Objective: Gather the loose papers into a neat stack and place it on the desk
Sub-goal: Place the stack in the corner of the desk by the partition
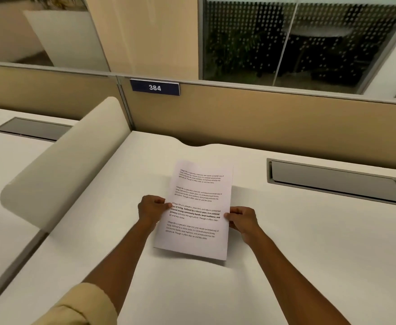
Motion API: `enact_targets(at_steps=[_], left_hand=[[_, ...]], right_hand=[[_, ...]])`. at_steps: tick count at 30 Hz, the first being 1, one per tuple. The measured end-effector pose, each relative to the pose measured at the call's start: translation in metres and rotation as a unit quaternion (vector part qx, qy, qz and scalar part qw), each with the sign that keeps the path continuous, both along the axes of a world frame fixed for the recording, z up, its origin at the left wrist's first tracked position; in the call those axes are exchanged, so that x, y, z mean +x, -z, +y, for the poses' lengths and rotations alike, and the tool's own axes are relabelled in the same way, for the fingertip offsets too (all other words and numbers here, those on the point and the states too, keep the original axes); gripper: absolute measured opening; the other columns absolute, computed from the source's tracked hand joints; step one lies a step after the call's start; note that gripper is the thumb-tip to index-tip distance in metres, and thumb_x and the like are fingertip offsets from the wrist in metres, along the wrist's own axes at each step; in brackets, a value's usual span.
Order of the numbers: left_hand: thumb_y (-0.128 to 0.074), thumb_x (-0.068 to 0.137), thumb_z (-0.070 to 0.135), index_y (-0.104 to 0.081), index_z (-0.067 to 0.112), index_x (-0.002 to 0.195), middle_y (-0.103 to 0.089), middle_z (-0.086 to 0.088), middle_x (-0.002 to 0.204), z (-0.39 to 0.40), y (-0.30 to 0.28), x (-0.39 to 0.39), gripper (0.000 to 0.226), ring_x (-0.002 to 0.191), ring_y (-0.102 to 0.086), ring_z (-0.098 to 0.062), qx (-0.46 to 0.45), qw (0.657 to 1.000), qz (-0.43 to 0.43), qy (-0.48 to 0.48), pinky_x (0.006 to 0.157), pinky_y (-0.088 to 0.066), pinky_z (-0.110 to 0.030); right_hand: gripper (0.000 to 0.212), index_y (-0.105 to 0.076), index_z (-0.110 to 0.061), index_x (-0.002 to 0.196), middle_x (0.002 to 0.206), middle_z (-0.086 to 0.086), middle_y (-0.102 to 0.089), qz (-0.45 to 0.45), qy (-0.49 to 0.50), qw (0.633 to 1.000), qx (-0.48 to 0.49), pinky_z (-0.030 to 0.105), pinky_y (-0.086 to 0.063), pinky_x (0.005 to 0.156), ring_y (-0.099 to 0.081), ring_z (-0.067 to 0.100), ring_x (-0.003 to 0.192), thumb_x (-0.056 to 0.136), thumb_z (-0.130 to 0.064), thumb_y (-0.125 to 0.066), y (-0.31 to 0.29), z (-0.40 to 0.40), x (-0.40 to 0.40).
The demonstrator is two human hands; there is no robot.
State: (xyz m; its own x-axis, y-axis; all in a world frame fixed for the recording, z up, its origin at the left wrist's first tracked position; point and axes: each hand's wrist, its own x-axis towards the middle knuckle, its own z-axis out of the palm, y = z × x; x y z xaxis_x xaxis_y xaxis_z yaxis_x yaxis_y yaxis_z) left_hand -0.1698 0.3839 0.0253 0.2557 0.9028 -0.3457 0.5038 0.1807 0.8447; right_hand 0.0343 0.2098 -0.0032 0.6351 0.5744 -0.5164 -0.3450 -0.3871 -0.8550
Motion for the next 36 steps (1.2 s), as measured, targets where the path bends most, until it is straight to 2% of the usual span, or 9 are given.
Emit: enact_targets(at_steps=[3,6,8,13,16,19,23,28,36], left_hand=[[-0.083,0.072,0.012,-0.075,0.001,0.095,-0.074,-0.014,0.101,0.047,-0.001,-0.014,0.027,0.085,-0.068,-0.025,0.022,1.0,0.019,-0.006,0.078,-0.054,-0.032],[-0.084,0.071,0.011,-0.074,0.005,0.104,-0.069,-0.013,0.116,0.086,-0.001,-0.026,0.035,0.097,-0.068,-0.027,0.059,0.998,0.027,-0.016,0.091,-0.053,-0.034],[-0.085,0.07,0.01,-0.074,0.008,0.104,-0.07,-0.014,0.115,0.108,0.001,-0.032,0.035,0.09,-0.066,-0.023,0.08,0.996,0.031,-0.015,0.09,-0.052,-0.032],[-0.084,0.07,0.008,-0.074,0.009,0.105,-0.074,-0.014,0.1,0.156,0.005,-0.043,0.036,0.082,-0.068,-0.022,0.081,0.996,0.034,-0.024,0.08,-0.049,-0.026],[-0.082,0.072,0.009,-0.074,0.01,0.107,-0.075,-0.014,0.093,0.183,0.009,-0.046,0.036,0.075,-0.066,-0.02,0.078,0.996,0.039,-0.02,0.078,-0.048,-0.025],[-0.081,0.074,0.011,-0.073,0.011,0.109,-0.077,-0.017,0.092,0.211,0.014,-0.046,0.036,0.083,-0.07,-0.025,0.075,0.996,0.046,-0.02,0.083,-0.051,-0.028],[-0.08,0.074,0.01,-0.073,0.011,0.11,-0.076,-0.019,0.092,0.25,0.023,-0.045,0.036,0.093,-0.07,-0.029,0.083,0.994,0.06,-0.021,0.094,-0.053,-0.04],[-0.08,0.074,0.007,-0.073,0.008,0.109,-0.075,-0.018,0.091,0.295,0.038,-0.037,0.036,0.089,-0.071,-0.032,0.095,0.992,0.084,-0.026,0.091,-0.054,-0.039],[-0.076,0.079,0.011,-0.07,0.004,0.111,-0.072,-0.019,0.104,0.337,0.054,-0.023,0.033,0.098,-0.068,-0.036,0.147,0.978,0.143,-0.036,0.092,-0.051,-0.038]], right_hand=[[0.018,-0.072,-0.003,0.098,0.1,0.014,-0.074,-0.009,-0.003,1.0,-0.003,0.043,-0.058,0.088,-0.071,0.03,0.093,0.081,0.003,-0.07,-0.002,0.047,-0.018],[0.015,-0.071,-0.013,0.083,0.096,0.011,-0.074,-0.017,0.001,1.0,-0.005,0.039,-0.059,0.084,-0.071,0.028,0.092,0.08,0.002,-0.071,-0.002,0.088,-0.035],[0.016,-0.07,-0.015,0.081,0.093,0.009,-0.074,-0.019,0.001,1.0,-0.006,0.036,-0.059,0.081,-0.071,0.028,0.091,0.08,0.001,-0.072,-0.003,0.111,-0.045],[0.02,-0.072,-0.004,0.098,0.098,0.013,-0.074,-0.01,0.003,1.0,-0.013,0.029,-0.057,0.07,-0.071,0.027,0.085,0.08,0.002,-0.071,-0.002,0.163,-0.057],[0.016,-0.073,-0.007,0.091,0.095,0.013,-0.074,-0.009,0.007,1.0,-0.022,0.028,-0.056,0.068,-0.067,0.023,0.076,0.078,0.001,-0.073,0.0,0.191,-0.06],[0.016,-0.071,-0.014,0.08,0.095,0.013,-0.075,-0.01,0.009,1.0,-0.026,0.035,-0.059,0.079,-0.068,0.024,0.077,0.076,0.001,-0.074,0.002,0.22,-0.061],[0.016,-0.073,-0.007,0.088,0.093,0.015,-0.075,-0.005,0.017,1.0,-0.026,0.048,-0.06,0.082,-0.073,0.035,0.088,0.076,0.003,-0.073,0.01,0.258,-0.066],[0.019,-0.071,-0.014,0.072,0.085,0.011,-0.077,-0.022,0.036,0.999,-0.032,0.035,-0.063,0.068,-0.074,0.026,0.072,0.074,0.004,-0.074,0.022,0.303,-0.068],[0.017,-0.068,-0.012,0.076,0.084,0.009,-0.075,-0.083,0.056,0.994,-0.048,0.039,-0.062,0.076,-0.073,0.026,0.075,0.072,0.0,-0.08,0.035,0.354,-0.064]])
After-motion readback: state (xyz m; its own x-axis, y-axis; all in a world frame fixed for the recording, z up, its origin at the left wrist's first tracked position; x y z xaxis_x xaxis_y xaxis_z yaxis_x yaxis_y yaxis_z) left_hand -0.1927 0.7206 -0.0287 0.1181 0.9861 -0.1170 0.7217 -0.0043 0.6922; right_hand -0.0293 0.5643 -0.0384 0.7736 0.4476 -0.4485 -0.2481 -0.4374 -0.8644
